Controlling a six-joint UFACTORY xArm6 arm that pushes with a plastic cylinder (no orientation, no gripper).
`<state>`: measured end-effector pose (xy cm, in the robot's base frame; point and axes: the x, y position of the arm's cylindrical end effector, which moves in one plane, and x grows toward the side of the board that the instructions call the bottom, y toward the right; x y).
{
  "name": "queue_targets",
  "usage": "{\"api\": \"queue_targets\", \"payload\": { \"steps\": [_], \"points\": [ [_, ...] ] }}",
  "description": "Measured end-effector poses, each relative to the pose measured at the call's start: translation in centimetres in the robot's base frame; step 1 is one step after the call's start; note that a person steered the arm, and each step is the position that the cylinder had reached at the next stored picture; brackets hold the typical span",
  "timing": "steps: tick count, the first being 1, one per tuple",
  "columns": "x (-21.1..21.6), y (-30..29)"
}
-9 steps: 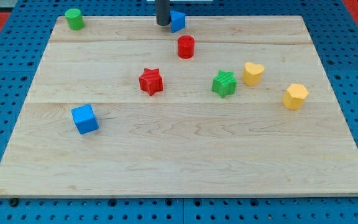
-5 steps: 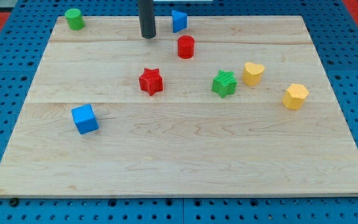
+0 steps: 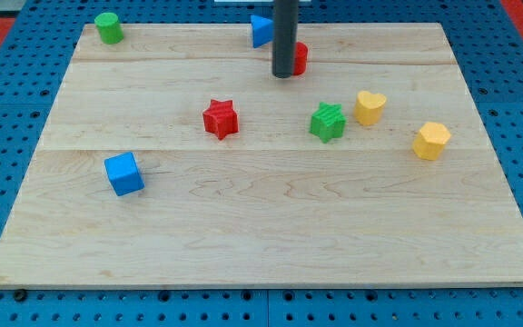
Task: Move the red circle towards the top right of the board
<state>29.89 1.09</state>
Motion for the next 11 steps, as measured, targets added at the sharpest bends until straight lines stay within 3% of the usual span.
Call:
{"api": "queue_targets", "payload": {
  "steps": [1, 3, 5, 9, 11],
  "points": [
    [0.0, -4.2],
    [-1.4, 5.3],
    [-2.2, 1.9],
    [-8.0, 8.1],
    [-6.5, 10.1]
  ]
}}
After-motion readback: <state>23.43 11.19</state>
